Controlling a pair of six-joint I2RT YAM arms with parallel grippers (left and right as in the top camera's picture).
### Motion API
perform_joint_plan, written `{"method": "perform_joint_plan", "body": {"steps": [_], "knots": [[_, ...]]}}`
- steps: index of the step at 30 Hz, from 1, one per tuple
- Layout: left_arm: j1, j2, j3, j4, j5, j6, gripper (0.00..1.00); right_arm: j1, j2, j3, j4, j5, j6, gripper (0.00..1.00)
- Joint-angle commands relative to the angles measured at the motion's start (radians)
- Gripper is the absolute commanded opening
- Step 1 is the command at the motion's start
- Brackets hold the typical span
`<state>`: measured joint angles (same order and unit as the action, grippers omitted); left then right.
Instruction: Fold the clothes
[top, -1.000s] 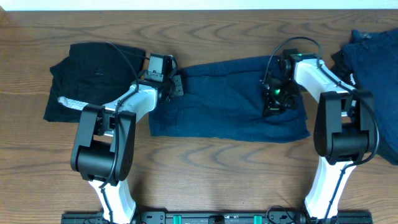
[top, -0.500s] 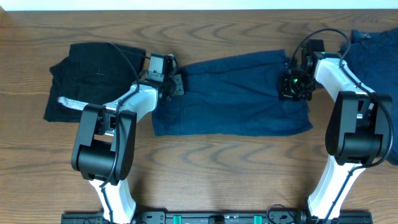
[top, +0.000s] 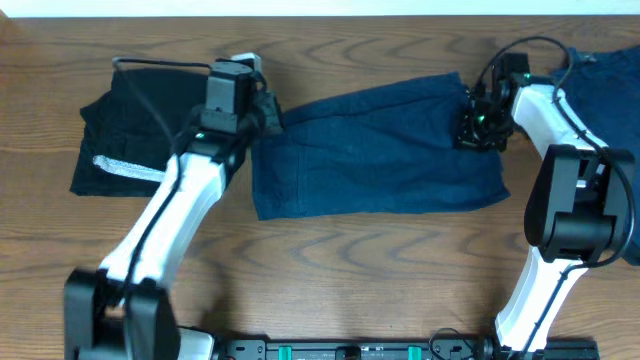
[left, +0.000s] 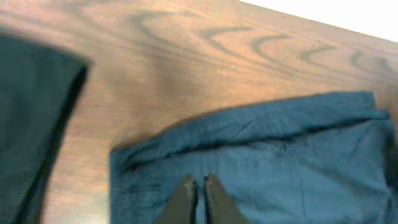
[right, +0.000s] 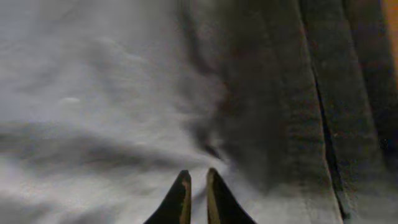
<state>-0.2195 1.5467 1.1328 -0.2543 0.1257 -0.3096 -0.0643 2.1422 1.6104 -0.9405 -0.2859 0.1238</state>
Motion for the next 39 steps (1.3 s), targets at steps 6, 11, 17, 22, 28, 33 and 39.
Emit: {"method": "perform_joint_plan", "body": {"steps": [6,11,17,22,28,33,39], "knots": [[0.073,0.018,0.008,-0.274,-0.021,0.015,0.37,0.048,-0.025,0.203,-0.054,-0.059,-0.082,0.39],[0.096,0.048,0.002,-0.329,-0.021,0.066,0.7,0.097,-0.023,0.196,0.006,-0.059,-0.081,0.53],[0.106,0.121,0.002,-0.328,-0.021,0.065,0.75,0.168,-0.019,0.192,0.06,0.111,-0.099,0.31],[0.105,0.218,0.002,-0.317,0.056,0.065,0.75,0.19,-0.013,0.191,0.105,0.153,-0.095,0.3],[0.105,0.28,0.002,-0.309,0.074,0.065,0.76,0.212,-0.013,0.178,0.103,0.136,-0.095,0.29],[0.105,0.283,0.002,-0.309,0.126,0.065,0.77,0.252,-0.012,0.171,0.088,0.075,-0.095,0.27],[0.105,0.299,0.002,-0.309,0.126,0.065,0.76,0.303,-0.012,0.171,0.085,0.076,-0.095,0.27]]}}
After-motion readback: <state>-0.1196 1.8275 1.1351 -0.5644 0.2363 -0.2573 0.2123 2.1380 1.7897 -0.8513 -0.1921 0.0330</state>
